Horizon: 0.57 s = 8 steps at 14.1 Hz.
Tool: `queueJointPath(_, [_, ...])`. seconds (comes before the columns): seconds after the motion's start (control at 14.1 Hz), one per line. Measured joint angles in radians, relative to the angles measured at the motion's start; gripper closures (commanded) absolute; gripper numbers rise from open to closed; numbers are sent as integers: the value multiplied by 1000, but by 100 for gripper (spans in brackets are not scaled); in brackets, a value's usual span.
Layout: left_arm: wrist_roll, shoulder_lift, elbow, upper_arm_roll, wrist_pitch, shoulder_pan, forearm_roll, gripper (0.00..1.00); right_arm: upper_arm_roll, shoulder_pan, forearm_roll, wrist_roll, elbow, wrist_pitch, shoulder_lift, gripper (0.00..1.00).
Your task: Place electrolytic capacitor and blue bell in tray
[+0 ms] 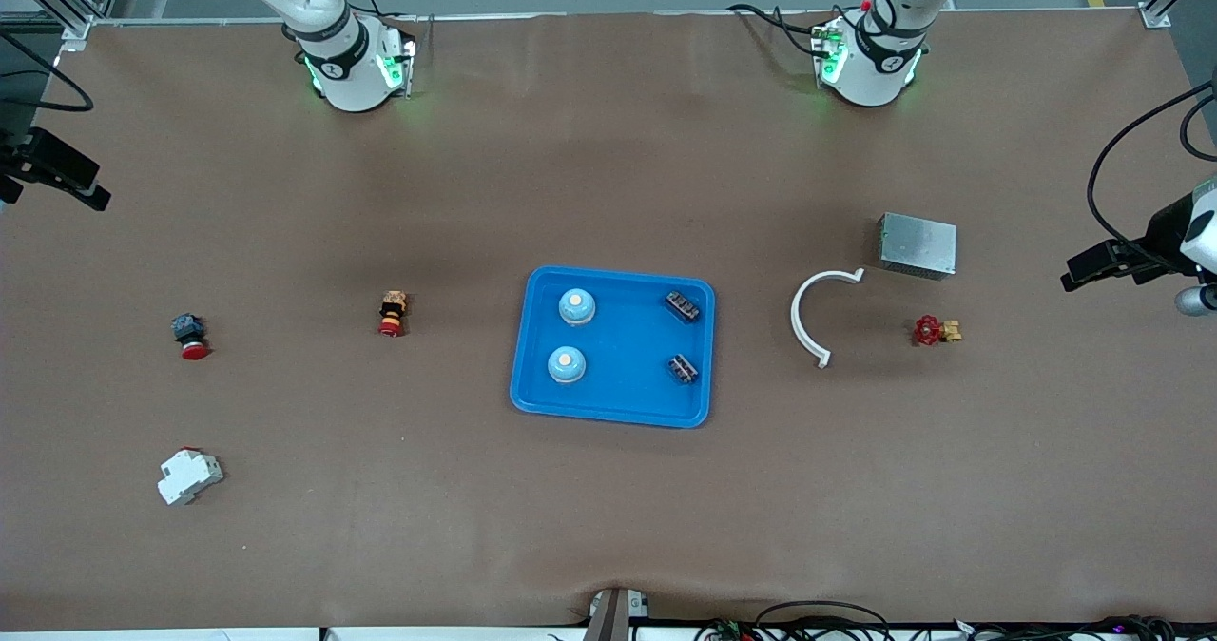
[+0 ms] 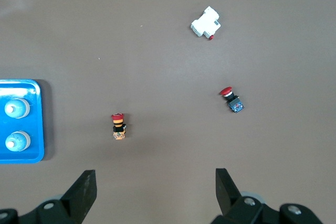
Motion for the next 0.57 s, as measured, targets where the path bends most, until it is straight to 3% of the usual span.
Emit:
queueJointPath(0.21, [0, -2, 1, 315, -3, -329, -8, 0, 2, 0, 0, 0, -2, 1, 1, 0])
queueJointPath(0.43, [0, -13, 1, 511, -8, -541, -19, 0, 2, 0, 0, 0, -2, 3, 1, 0])
queueJointPath(0.57, [0, -24, 1, 678, -11, -705, -20, 0, 2, 0, 0, 0, -2, 4, 1, 0])
